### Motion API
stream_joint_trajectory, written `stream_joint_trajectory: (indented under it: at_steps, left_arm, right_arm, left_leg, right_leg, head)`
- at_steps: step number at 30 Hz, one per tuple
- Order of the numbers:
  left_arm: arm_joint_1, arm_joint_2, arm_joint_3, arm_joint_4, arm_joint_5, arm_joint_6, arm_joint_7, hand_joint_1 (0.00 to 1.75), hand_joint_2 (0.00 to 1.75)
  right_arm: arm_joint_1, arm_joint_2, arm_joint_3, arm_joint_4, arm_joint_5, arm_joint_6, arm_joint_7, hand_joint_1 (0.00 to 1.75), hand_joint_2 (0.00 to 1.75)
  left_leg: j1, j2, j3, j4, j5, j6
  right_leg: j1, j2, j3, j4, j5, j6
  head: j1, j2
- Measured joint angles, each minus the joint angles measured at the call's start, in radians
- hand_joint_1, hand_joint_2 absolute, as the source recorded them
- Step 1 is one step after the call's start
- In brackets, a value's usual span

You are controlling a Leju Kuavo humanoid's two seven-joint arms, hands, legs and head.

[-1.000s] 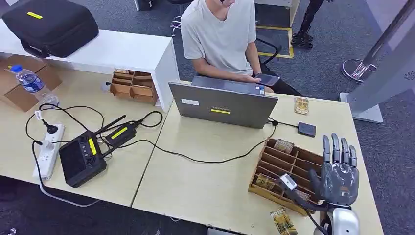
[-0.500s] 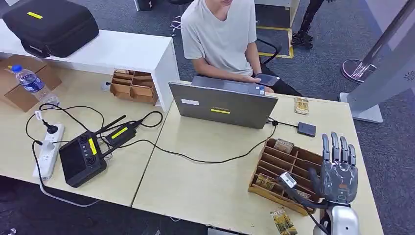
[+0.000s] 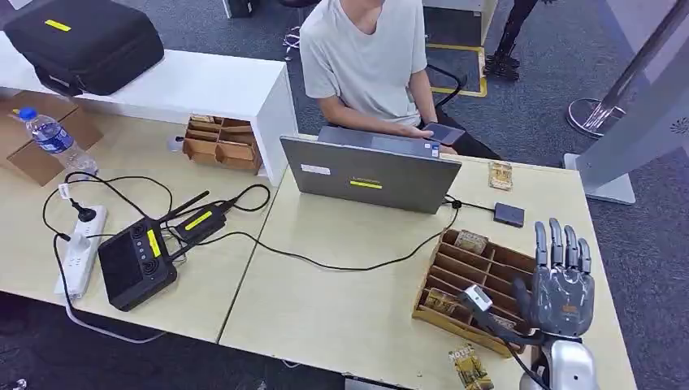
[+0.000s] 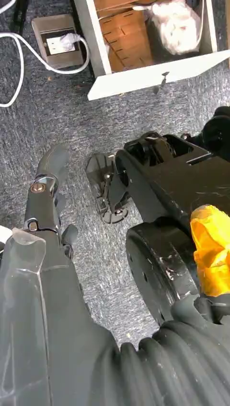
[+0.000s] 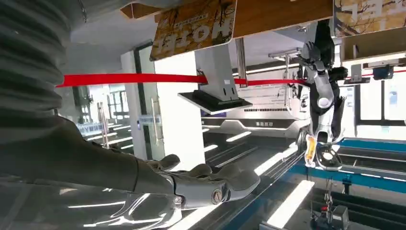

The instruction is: Pass the card to the sensor for recognition and then transmit it.

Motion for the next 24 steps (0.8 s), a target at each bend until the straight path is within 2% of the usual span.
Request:
stream_joint_trajectory:
  at_steps: [1, 2, 24]
  left_arm:
    - [0.000, 0.000, 0.000, 0.000, 0.000, 0.000, 0.000, 0.00, 1.75]
    - [0.000, 0.000, 0.000, 0.000, 0.000, 0.000, 0.000, 0.00, 1.75]
    - [0.000, -0.003, 0.000, 0.000, 0.003, 0.003, 0.000, 0.00, 1.75]
  right_arm:
    - [-0.001, 0.000, 0.000, 0.002, 0.003, 0.000, 0.000, 0.10, 1.75]
    - [-0.003, 0.000, 0.000, 0.003, 0.003, 0.002, 0.000, 1.75, 1.75]
    - [-0.007, 0.000, -0.018, 0.008, -0.045, 0.023, -0.023, 1.75, 1.75]
  left_leg:
    - [0.000, 0.000, 0.000, 0.000, 0.000, 0.000]
    - [0.000, 0.000, 0.000, 0.000, 0.000, -0.001]
    - [0.000, 0.000, 0.000, 0.000, 0.001, -0.001]
  right_leg:
    - [0.000, 0.000, 0.000, 0.000, 0.000, 0.000]
    - [0.000, 0.000, 0.000, 0.000, 0.000, 0.000]
    - [0.000, 0.000, 0.000, 0.000, 0.000, 0.000]
  head:
    - [0.000, 0.000]
    - [0.000, 0.000]
    - [0.000, 0.000]
